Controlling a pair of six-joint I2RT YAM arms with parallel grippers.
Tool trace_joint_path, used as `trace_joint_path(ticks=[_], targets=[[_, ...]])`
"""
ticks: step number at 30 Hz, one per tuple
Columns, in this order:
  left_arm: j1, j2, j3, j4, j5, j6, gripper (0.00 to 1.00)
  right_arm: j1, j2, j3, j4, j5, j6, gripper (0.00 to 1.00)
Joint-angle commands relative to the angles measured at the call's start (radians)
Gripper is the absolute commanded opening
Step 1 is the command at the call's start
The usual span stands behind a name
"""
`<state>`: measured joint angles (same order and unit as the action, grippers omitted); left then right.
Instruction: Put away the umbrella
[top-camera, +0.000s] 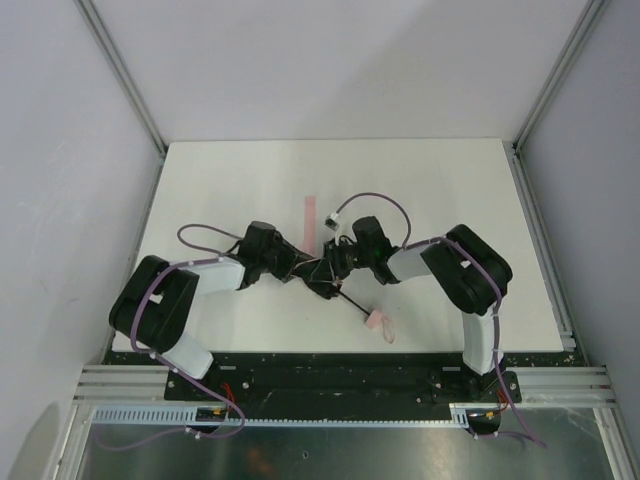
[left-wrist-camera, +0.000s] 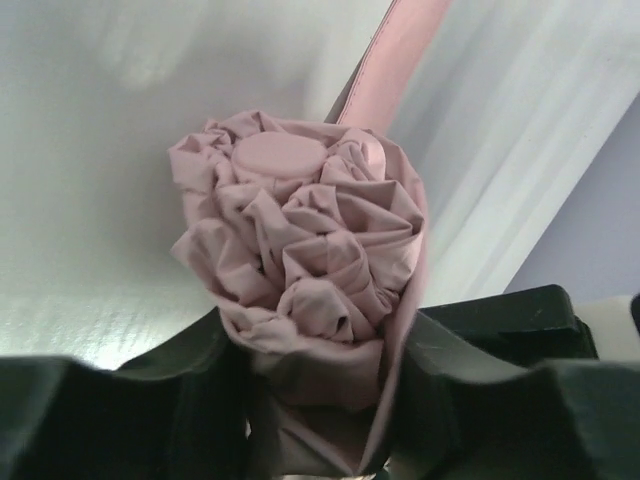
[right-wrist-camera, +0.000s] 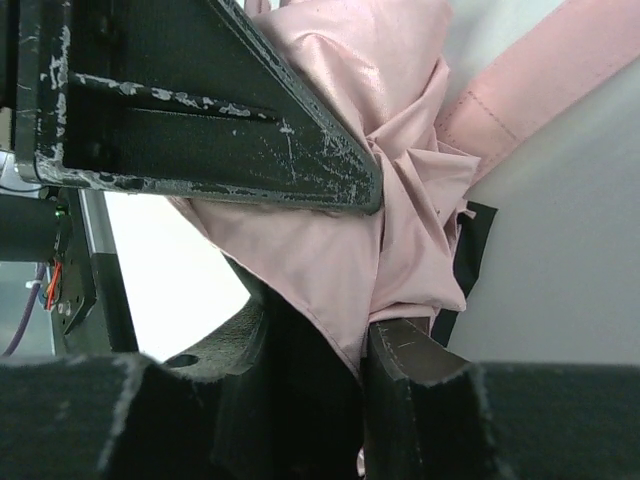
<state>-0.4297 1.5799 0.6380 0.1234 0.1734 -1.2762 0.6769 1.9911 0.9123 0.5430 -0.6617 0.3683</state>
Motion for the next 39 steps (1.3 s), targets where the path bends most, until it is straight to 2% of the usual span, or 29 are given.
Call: trace_joint_path(ticks=[1, 2, 4, 8, 10, 11, 13, 19, 22, 26, 28, 32, 33, 35, 37, 39], targets=[[-0.008, 0.04, -0.021, -0.041, -0.137, 0.122, 0.28, 0.038, 0.0, -0.026, -0.309, 0.015, -0.079, 0.01], [-0.008, 0.039, -0.026, -0.041, -0.137, 0.126, 0.2, 0.048, -0.018, -0.01, -0.34, 0.046, -0.089, 0.04], [-0.007, 0.034, -0.035, -0.044, -0.133, 0.132, 0.1, 0.073, -0.057, 0.035, -0.416, 0.136, -0.109, 0.17], [-0.01, 0.018, -0.051, -0.046, -0.115, 0.124, 0.01, 0.129, -0.137, 0.129, -0.582, 0.351, -0.14, 0.54], [-0.013, 0.004, -0.058, -0.049, -0.106, 0.119, 0.0, 0.168, -0.175, 0.174, -0.656, 0.469, -0.162, 0.85], [-0.014, -0.003, -0.062, -0.051, -0.101, 0.113, 0.0, 0.188, -0.194, 0.19, -0.682, 0.54, -0.176, 0.92], [-0.014, -0.02, -0.069, -0.058, -0.092, 0.093, 0.0, 0.232, -0.221, 0.206, -0.71, 0.672, -0.202, 0.98], [-0.017, -0.037, -0.052, -0.128, -0.046, 0.027, 0.0, 0.367, -0.171, 0.212, -0.643, 1.029, -0.268, 0.99], [-0.022, -0.035, -0.034, -0.176, -0.035, 0.001, 0.0, 0.422, -0.118, 0.214, -0.549, 1.164, -0.301, 0.99], [-0.04, -0.033, -0.012, -0.218, -0.043, -0.024, 0.0, 0.46, -0.05, 0.238, -0.468, 1.285, -0.318, 0.84], [-0.05, -0.033, -0.004, -0.23, -0.046, -0.031, 0.0, 0.456, -0.027, 0.242, -0.454, 1.304, -0.314, 0.67], [-0.057, -0.031, 0.009, -0.237, -0.035, -0.032, 0.0, 0.42, 0.0, 0.236, -0.486, 1.249, -0.281, 0.16], [-0.058, -0.035, 0.013, -0.237, -0.035, -0.024, 0.02, 0.409, -0.001, 0.226, -0.494, 1.225, -0.271, 0.08], [-0.057, -0.055, 0.024, -0.238, -0.042, 0.012, 0.21, 0.38, -0.017, 0.187, -0.487, 1.106, -0.258, 0.02], [-0.054, -0.098, 0.034, -0.236, -0.06, 0.078, 0.46, 0.349, -0.047, 0.131, -0.461, 0.99, -0.24, 0.0], [-0.046, -0.15, 0.048, -0.235, -0.069, 0.148, 0.63, 0.308, -0.082, 0.066, -0.412, 0.86, -0.212, 0.0]])
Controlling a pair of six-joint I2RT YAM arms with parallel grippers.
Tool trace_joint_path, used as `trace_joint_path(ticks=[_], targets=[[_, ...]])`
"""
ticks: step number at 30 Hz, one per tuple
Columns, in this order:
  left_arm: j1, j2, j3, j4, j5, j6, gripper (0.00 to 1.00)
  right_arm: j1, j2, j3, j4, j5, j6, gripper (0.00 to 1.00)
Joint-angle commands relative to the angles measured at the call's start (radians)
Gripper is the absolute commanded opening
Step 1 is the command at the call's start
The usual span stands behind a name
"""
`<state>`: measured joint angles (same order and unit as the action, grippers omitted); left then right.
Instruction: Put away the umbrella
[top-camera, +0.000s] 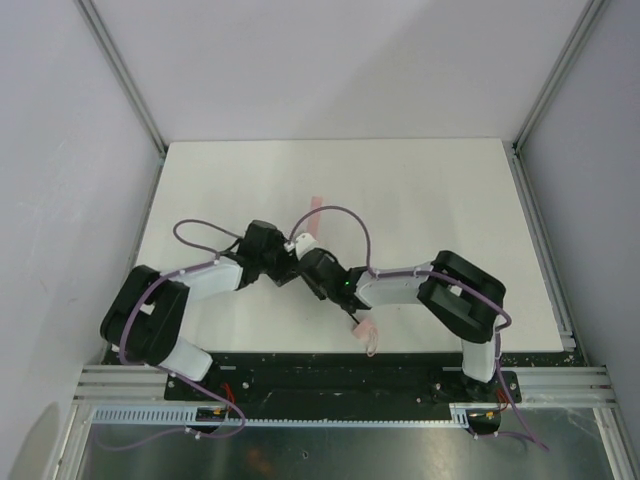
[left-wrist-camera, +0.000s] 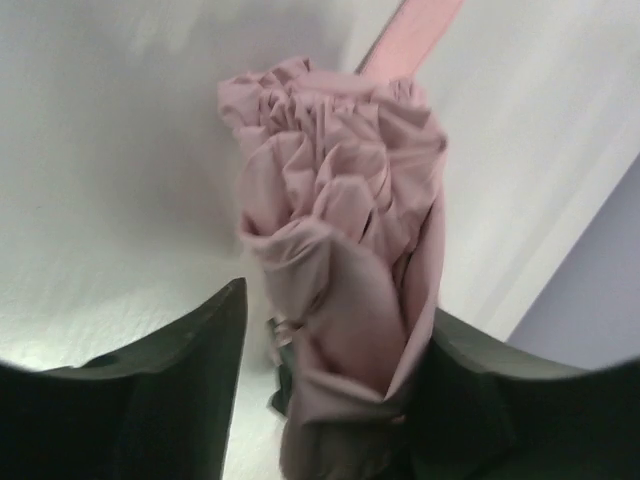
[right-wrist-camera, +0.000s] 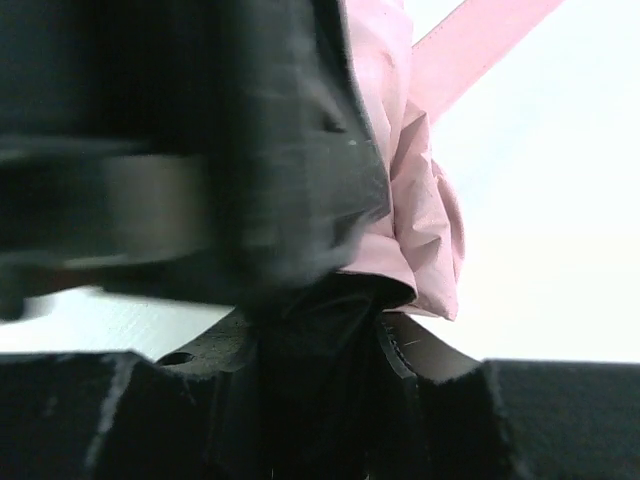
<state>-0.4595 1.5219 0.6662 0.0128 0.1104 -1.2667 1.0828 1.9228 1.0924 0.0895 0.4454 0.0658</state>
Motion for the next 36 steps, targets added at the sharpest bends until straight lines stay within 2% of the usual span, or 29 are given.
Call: trace_joint_path(ticks=[1, 5, 7, 13, 16, 20, 23, 29, 32, 36], targets=[[-0.008, -0.119, 0.027, -0.124, -0.001, 0.176, 0.69, -0.122, -0.032, -0.145, 0.067, -0.318, 0.105, 0.0], [0.056, -0.261, 0.036, -0.124, 0.042, 0.295, 0.91, -0.221, -0.086, -0.245, 0.148, -0.557, 0.164, 0.0], [0.094, -0.344, 0.03, -0.124, 0.07, 0.345, 0.97, -0.265, -0.115, -0.28, 0.191, -0.665, 0.195, 0.0], [0.191, -0.564, 0.005, -0.116, 0.168, 0.495, 0.98, -0.39, -0.195, -0.346, 0.312, -0.975, 0.323, 0.0], [0.198, -0.613, 0.019, -0.101, 0.239, 0.578, 0.98, -0.452, -0.246, -0.357, 0.361, -1.106, 0.425, 0.0], [0.198, -0.64, 0.024, -0.048, 0.351, 0.617, 0.98, -0.538, -0.326, -0.369, 0.403, -1.233, 0.549, 0.0], [0.197, -0.625, 0.001, 0.065, 0.463, 0.563, 0.98, -0.579, -0.37, -0.369, 0.434, -1.294, 0.614, 0.0], [0.116, -0.543, 0.018, 0.136, 0.543, 0.224, 0.97, -0.618, -0.428, -0.368, 0.437, -1.322, 0.614, 0.0], [0.045, -0.523, 0.056, 0.137, 0.508, 0.199, 0.96, -0.634, -0.446, -0.368, 0.482, -1.337, 0.646, 0.0], [0.02, -0.479, 0.106, 0.139, 0.508, 0.27, 0.93, -0.669, -0.474, -0.36, 0.52, -1.376, 0.695, 0.0]])
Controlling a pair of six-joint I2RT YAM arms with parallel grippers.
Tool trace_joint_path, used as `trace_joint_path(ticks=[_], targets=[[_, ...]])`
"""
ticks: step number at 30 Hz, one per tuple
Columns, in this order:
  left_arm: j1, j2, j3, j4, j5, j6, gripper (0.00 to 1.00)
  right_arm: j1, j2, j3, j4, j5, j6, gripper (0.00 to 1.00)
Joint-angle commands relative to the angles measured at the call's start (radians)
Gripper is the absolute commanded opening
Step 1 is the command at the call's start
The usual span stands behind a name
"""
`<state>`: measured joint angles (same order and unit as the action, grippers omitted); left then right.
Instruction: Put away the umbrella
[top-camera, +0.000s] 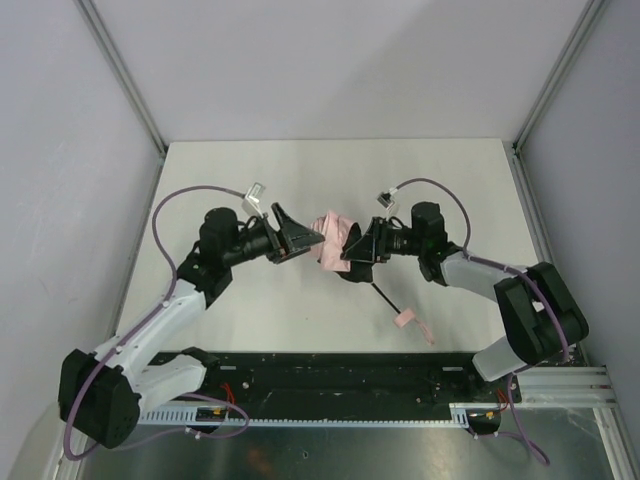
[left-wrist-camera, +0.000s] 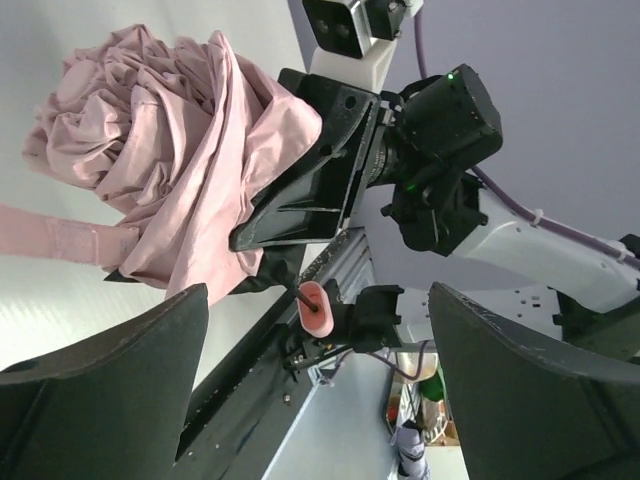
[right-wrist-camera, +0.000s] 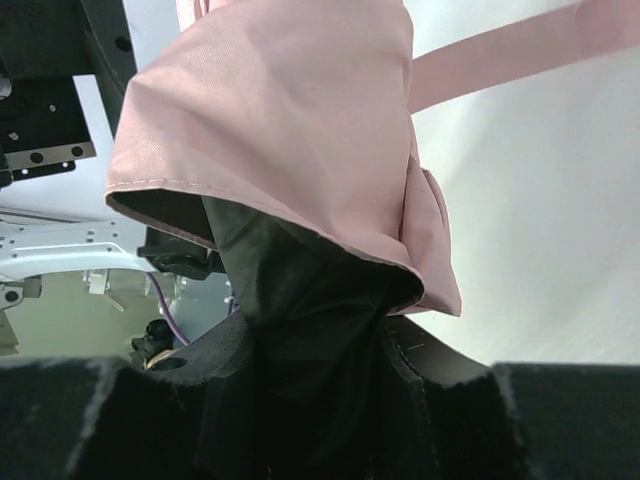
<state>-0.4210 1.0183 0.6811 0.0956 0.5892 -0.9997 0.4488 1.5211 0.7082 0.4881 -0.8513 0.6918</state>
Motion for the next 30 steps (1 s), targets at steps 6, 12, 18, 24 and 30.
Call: trace_joint_path(ticks=[6, 12, 18, 24, 30], targets=[[-0.028, 0.059, 0.166, 0.055, 0.076, 0.252, 0.96, -0.068, -0.208, 0.056, -0.05, -0.101, 0.009, 0.0], [-0.03, 0.052, 0.221, 0.057, 0.138, 0.453, 0.96, -0.067, -0.355, 0.064, -0.175, -0.147, 0.002, 0.0], [-0.041, 0.112, 0.245, 0.075, 0.306, 0.501, 0.97, -0.071, -0.483, 0.072, -0.197, -0.186, 0.064, 0.0], [-0.159, 0.108, 0.189, 0.195, 0.425, 0.489, 0.93, -0.096, -0.526, 0.096, -0.085, -0.223, 0.215, 0.0], [-0.227, 0.018, 0.112, 0.254, 0.395, 0.493, 0.75, -0.173, -0.527, 0.118, -0.002, -0.288, 0.319, 0.0]])
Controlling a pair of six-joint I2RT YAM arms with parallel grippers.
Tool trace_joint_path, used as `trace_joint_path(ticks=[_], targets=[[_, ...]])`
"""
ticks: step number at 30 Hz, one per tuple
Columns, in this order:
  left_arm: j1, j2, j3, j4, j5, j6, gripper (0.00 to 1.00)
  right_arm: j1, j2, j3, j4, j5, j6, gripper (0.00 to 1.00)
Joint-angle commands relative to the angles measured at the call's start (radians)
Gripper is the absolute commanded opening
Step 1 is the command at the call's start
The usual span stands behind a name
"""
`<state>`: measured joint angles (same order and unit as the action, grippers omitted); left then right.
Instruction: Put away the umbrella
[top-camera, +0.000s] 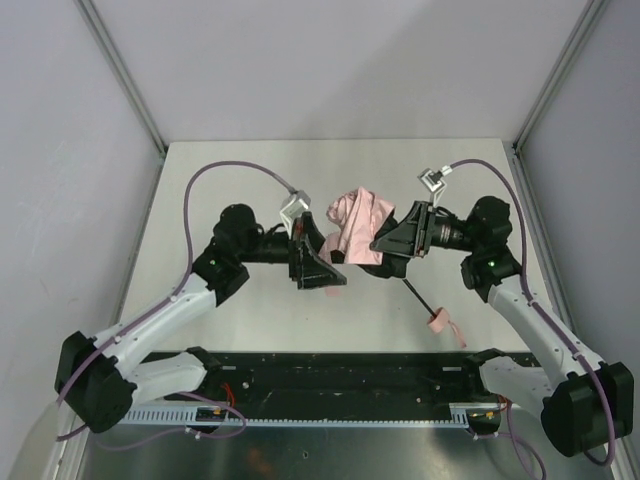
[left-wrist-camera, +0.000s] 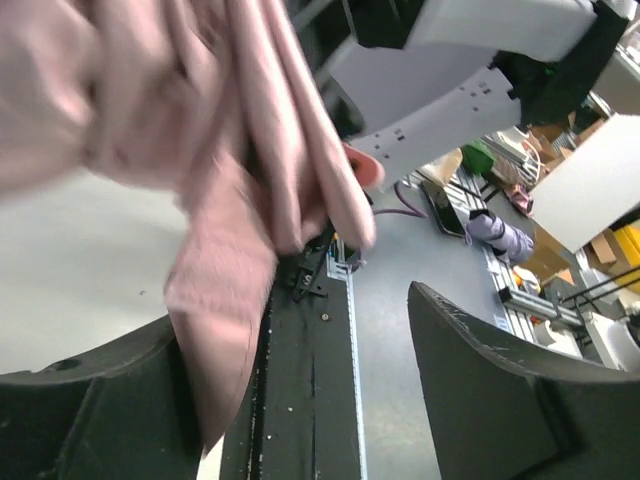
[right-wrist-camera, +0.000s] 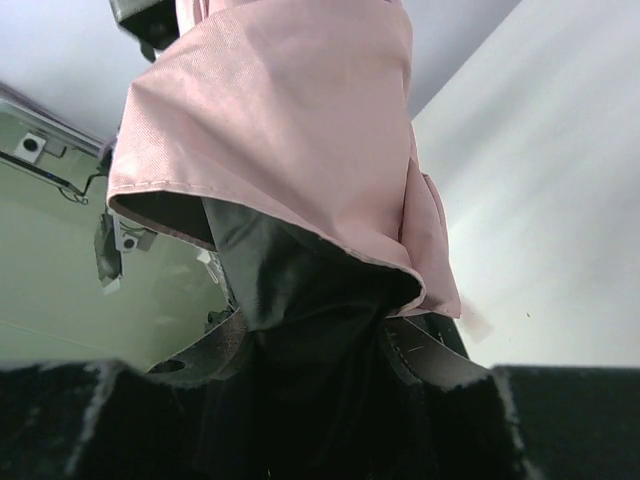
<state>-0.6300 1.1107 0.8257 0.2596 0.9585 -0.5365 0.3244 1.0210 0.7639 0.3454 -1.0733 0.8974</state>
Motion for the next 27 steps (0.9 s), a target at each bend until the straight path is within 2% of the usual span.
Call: trace_joint_path(ticks=[1, 3, 4, 7, 9, 15, 21, 25, 26, 27], targets=[[-0.02, -0.086, -0.045, 0.092, 0.011, 0.029, 0.71, -0.06, -0.025, 0.062, 0.165, -0.075, 0.135, 0.0], [-0.023, -0.095, -0.058, 0.093, -0.025, 0.022, 0.61, -0.071, -0.016, 0.065, 0.236, -0.089, 0.189, 0.0], [-0.025, -0.093, -0.06, 0.094, -0.041, 0.021, 0.52, -0.073, -0.013, 0.067, 0.262, -0.091, 0.213, 0.0], [-0.025, -0.077, -0.059, 0.094, -0.12, 0.0, 0.14, -0.075, 0.003, 0.079, 0.317, -0.099, 0.271, 0.0], [-0.026, -0.063, -0.064, 0.095, -0.171, -0.009, 0.03, -0.076, 0.014, 0.091, 0.352, -0.1, 0.313, 0.0], [-0.008, -0.054, -0.135, 0.066, -0.42, -0.041, 0.0, -0.098, 0.069, 0.118, 0.631, -0.095, 0.591, 0.0], [-0.006, 0.007, -0.108, 0.049, -0.461, -0.086, 0.0, -0.083, 0.147, 0.149, 0.935, -0.088, 0.899, 0.0], [-0.016, 0.006, -0.088, 0.047, -0.506, -0.098, 0.0, -0.07, 0.152, 0.159, 0.917, -0.095, 0.873, 0.0], [-0.016, -0.006, -0.094, 0.046, -0.521, -0.098, 0.02, -0.072, 0.145, 0.16, 0.867, -0.1, 0.831, 0.0], [-0.013, -0.023, -0.104, 0.041, -0.54, -0.099, 0.09, -0.075, 0.138, 0.161, 0.799, -0.103, 0.777, 0.0]])
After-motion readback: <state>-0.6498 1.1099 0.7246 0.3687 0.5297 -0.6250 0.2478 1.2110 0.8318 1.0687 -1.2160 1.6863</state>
